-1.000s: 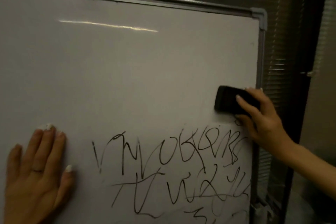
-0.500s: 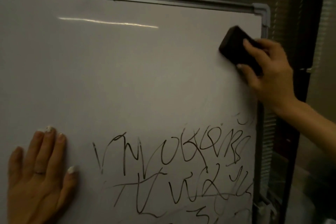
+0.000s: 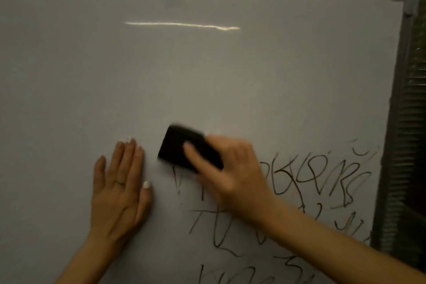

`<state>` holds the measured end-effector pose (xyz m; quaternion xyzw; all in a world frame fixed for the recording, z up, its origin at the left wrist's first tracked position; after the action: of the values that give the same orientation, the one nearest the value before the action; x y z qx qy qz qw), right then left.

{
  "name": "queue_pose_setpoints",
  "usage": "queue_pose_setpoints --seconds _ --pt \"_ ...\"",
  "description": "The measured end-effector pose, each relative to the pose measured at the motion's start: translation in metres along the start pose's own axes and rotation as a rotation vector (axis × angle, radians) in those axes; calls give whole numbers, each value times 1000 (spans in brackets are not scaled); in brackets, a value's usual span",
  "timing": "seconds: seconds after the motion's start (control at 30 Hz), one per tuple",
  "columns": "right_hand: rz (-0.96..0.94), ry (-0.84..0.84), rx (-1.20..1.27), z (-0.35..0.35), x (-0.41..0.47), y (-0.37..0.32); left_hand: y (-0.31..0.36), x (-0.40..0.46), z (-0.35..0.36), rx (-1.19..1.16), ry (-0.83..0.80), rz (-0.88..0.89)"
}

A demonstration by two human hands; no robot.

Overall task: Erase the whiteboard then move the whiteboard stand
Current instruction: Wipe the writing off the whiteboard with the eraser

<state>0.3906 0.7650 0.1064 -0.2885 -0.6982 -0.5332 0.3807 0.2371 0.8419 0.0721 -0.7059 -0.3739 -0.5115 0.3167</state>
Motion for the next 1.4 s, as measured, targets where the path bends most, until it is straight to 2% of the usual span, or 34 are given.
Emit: queue_pose_setpoints --seconds 0.07,0.17,0.3,0.4,0.47,0.6,0.7,0.77,0.83,1.0,1.1,1.2,1.3,1.4 --pt "-90 -62 24 15 -29 -39 1 0 -4 -13 30 32" --pt "-125 -132 43 27 -64 -68 -1 -1 -6 -12 40 66" --pt "-253 -208 39 24 -73 -74 0 -1 -7 17 47 117" --pt "-306 -183 30 10 -52 -58 2 -4 -10 13 64 124" --pt "-205 -105 -20 -6 -21 -27 2 -5 -12 11 71 124" --pt "130 16 -89 -34 23 50 2 -5 -13 7 80 122" --pt "195 44 -101 -35 14 51 3 -5 -12 4 76 111" --pt "142 11 -55 -25 -10 26 3 -6 -12 14 82 113" --pt "6 -83 -15 -11 -48 -13 2 -7 -12 22 85 122" --pt "-484 -494 19 11 -156 -88 2 -6 -12 29 80 131" --pt "-550 -486 -6 5 -158 -80 6 -6 -11 40 80 139" --pt "-386 -312 -19 -12 -119 -40 4 -7 -11 34 86 140" --pt "-104 -224 -22 -36 -67 39 3 -7 -11 34 88 145" --pt "184 -20 -170 -74 -34 112 5 -7 -11 28 97 143"
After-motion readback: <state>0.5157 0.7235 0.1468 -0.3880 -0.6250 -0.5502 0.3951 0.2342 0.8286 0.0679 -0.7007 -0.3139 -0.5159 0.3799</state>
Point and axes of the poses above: each hand's wrist, its own x-axis towards the middle knuckle, its own z-axis out of the palm, y = z × x, the point moved 9 cm from there along x, towards the middle knuckle, and after that the axes turned 6 degrees about -z, right-handed, at the moved point
